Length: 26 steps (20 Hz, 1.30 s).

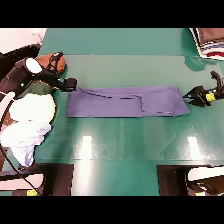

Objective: Fold the shirts.

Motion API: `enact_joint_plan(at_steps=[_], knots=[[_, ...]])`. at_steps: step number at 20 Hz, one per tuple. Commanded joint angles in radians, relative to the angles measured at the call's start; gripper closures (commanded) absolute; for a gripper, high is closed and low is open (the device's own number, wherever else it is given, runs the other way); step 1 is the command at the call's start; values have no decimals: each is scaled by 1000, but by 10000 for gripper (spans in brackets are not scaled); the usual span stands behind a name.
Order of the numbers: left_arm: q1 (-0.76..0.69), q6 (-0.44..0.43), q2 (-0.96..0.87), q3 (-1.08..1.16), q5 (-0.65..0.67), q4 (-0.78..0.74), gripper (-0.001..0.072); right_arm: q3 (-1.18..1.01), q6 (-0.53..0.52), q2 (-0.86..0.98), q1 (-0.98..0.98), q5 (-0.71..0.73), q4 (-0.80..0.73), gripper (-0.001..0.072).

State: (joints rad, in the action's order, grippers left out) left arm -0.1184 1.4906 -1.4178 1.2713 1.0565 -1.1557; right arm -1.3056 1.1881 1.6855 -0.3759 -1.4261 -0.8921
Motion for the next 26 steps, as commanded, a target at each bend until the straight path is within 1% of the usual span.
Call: enact_joint_plan(at_steps=[1, 3, 5, 7, 8, 9, 10, 12, 14, 16, 19, 20, 23, 26], knots=[[-63, 5, 1, 2, -5, 37, 684, 32, -52, 69, 5, 0, 80, 86], [-112, 34, 1, 1, -29, 39, 684, -9, -53, 105, 62, -3, 81, 89], [-160, 52, -3, 2, -60, 39, 684, -62, -53, 139, 122, -40, 80, 167], [-204, 55, -26, 2, -80, 41, 684, -103, -58, 152, 172, -75, 77, 390], [-222, 55, -43, 3, -92, 47, 684, -116, -71, 143, 190, -80, 77, 511], [-240, 55, -68, 5, -107, 66, 685, -125, -78, 127, 202, -82, 78, 646], [-254, 55, -99, 23, -114, 82, 685, -138, -78, 102, 209, -79, 79, 698], [-283, 54, -185, 93, -129, 122, 685, -177, -58, 40, 232, -77, 79, 699], [-312, 54, -286, 200, -126, 148, 685, -239, 2, -28, 265, -77, 80, 700], [-348, 54, -383, 317, -111, 150, 685, -328, 51, -87, 324, -77, 82, 700], [-399, 54, -501, 455, -96, 151, 685, -454, 109, -123, 432, -76, 89, 699], [-413, 54, -528, 487, -97, 151, 685, -494, 135, -123, 473, -74, 89, 699], [-438, 55, -589, 548, -99, 162, 685, -569, 158, -123, 579, -47, 89, 699], [-438, 58, -601, 546, -138, 172, 685, -582, 164, -122, 655, -25, 89, 699]])
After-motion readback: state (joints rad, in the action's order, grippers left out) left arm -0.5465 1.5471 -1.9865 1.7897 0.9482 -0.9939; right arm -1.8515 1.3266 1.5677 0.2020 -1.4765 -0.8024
